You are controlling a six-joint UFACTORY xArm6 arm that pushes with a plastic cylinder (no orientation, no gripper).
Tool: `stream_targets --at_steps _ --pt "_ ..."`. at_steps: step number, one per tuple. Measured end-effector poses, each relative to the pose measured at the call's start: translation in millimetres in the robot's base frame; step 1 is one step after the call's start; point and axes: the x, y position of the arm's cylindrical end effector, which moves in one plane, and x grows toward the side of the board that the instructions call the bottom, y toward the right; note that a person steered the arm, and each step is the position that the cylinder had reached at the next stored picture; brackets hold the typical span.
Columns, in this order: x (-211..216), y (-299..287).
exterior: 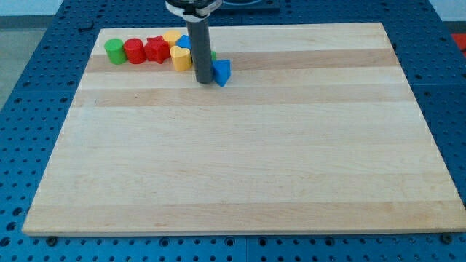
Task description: Point your arm below green star
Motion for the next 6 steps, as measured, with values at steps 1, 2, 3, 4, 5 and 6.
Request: stream_targets --at_steps 1,2,3,4,5,6 --pt "-6.0 22.0" --pt "-16.7 44.6" --pt "-34.4 66.7" --pt "-25.6 56.0" --pt "-8.2 26.3" --pt "1.0 -1.6"
